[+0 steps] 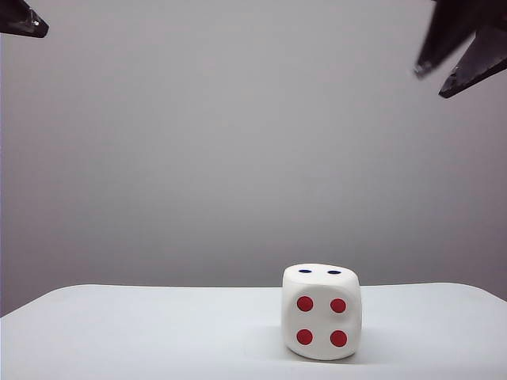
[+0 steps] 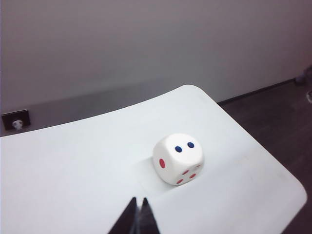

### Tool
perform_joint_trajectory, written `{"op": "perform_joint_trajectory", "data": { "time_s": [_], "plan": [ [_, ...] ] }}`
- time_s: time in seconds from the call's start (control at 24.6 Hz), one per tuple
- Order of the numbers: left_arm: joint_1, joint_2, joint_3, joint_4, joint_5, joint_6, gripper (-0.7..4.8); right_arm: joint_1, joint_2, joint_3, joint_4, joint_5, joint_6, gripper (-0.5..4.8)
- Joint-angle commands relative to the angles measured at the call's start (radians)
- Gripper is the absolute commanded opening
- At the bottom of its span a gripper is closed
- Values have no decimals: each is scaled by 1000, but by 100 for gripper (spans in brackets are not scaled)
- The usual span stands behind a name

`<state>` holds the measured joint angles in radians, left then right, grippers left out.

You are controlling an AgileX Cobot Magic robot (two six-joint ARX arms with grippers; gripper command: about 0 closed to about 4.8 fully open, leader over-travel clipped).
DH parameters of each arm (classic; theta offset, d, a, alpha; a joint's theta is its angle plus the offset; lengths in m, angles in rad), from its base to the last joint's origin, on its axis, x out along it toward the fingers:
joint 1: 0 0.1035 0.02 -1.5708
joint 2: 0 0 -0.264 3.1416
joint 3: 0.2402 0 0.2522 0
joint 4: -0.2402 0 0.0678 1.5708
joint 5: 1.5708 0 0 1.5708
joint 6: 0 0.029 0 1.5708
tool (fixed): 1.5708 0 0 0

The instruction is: Pick up the dice on the table and roll the dice.

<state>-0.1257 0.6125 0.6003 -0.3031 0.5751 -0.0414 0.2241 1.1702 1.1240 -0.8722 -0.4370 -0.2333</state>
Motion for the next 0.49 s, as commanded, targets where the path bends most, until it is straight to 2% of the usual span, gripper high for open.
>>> {"op": "perform_joint_trajectory", "data": {
  "time_s": [0.04, 0.08, 0.16, 0.28, 0.49],
  "plan": [
    [1, -24, 7, 9, -109, -14, -4, 2, -28, -43, 19, -3, 24, 154],
    [1, -42, 7, 6, -133, -20, -4, 2, -48, -63, 34, -2, 25, 95],
    [1, -84, 7, -2, -173, -23, -4, 2, -98, -103, 92, -2, 75, 10],
    [1, -152, 7, -3, -232, -27, -4, 2, -188, -166, 217, 23, 175, 8],
    [1, -215, 7, -16, -333, -45, -4, 2, -289, -226, 280, 87, 214, 8]
  ]
}}
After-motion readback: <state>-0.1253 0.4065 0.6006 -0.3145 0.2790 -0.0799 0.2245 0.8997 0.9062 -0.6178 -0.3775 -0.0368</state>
